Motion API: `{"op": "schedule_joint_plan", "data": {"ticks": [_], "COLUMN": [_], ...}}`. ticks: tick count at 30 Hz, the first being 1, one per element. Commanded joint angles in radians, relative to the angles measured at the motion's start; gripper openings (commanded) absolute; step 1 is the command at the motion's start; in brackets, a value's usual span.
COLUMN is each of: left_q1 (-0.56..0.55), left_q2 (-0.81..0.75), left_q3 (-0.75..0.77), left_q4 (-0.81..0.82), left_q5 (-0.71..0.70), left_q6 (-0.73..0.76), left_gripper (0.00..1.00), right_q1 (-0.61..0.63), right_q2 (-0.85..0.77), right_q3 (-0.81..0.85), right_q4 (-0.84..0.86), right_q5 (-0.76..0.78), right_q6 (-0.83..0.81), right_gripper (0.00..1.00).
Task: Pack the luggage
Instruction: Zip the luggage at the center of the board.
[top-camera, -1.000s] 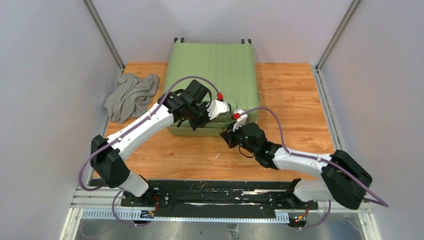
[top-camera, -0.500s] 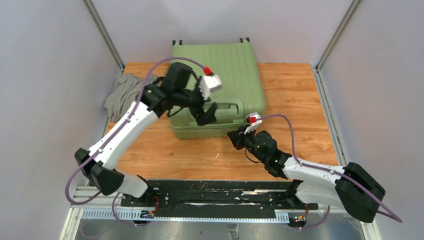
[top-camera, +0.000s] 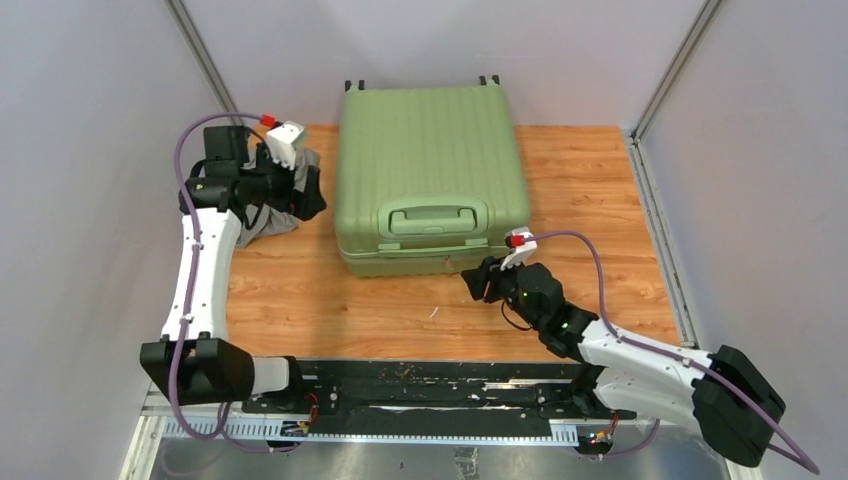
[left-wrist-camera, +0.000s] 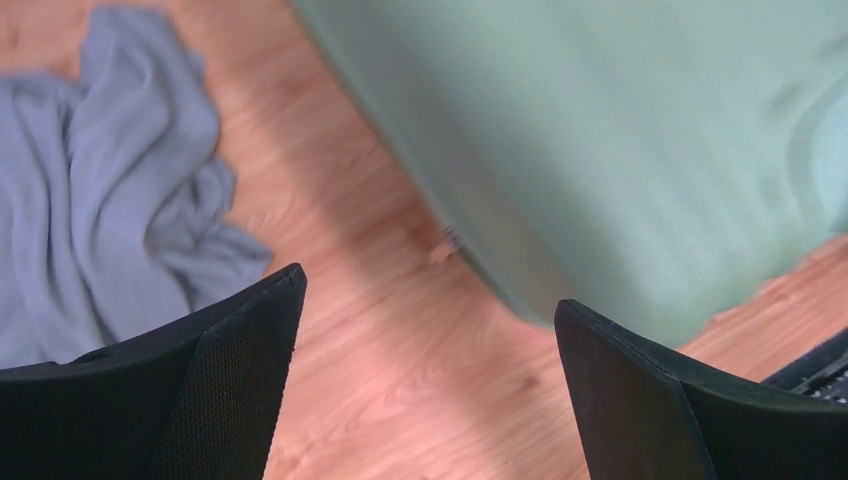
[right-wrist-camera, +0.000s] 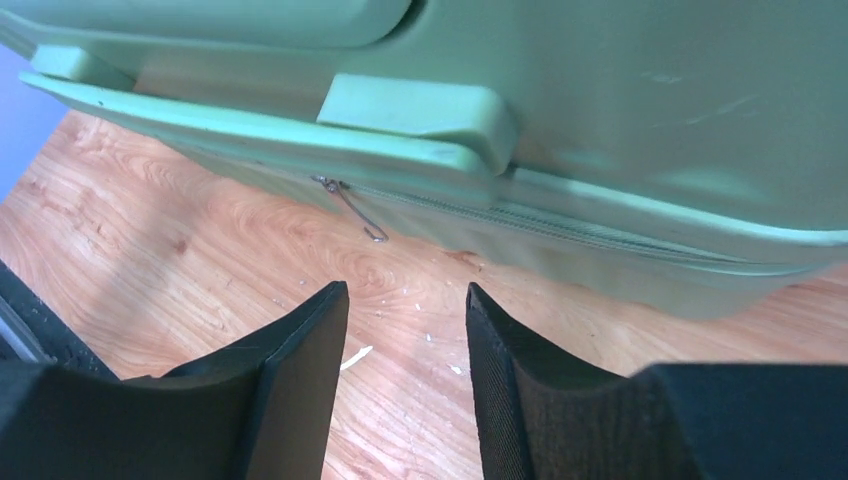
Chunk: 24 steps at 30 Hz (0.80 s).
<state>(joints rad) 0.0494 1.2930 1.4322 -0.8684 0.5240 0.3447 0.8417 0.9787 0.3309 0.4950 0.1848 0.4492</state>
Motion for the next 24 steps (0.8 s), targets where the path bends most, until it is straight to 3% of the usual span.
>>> {"op": "schedule_joint_plan", "data": {"ticks": [1, 4, 10, 14, 18, 24], "left_q1": [0.147, 0.189, 0.184, 0.141, 0.074, 0.013], "left_q2": [0.019, 0.039, 0.098, 0.164, 0.231, 0.273], "left_q3": [-0.082, -0.158, -0.290, -0.308, -0.291, -0.318], "left_q4": [0.020, 0.111, 0.390, 0.525, 0.572, 0.590], "left_q5": [0.029, 0.033, 0.069, 0.002, -0.061, -0.039], "left_q6": [0.031, 0.003, -0.133, -0.180, -0.168, -0.171], "left_gripper": [1.00, 1.00, 1.00, 1.00, 0.96, 0.91], "right_q1": [-0.031, -0.066, -0.212, -0.383, -0.579, -0.723], "right_q2": [-0.094, -0.164, -0.270, -0.255, -0.129, 0.234], "right_q3": [0.002, 0.037, 0.160, 0.238, 0.326, 0.592], "right_q4": [-0.124, -0.246, -0.519, -0.623, -0.633, -0.596], "right_q5": [0.061, 0.073, 0.068, 0.039, -0.051, -0.138], "right_q6": [0.019, 0.024, 0.062, 0.098, 0.124, 0.074], "right_gripper": [0.53, 0.70, 0.74, 0.74, 0.73, 0.68]}}
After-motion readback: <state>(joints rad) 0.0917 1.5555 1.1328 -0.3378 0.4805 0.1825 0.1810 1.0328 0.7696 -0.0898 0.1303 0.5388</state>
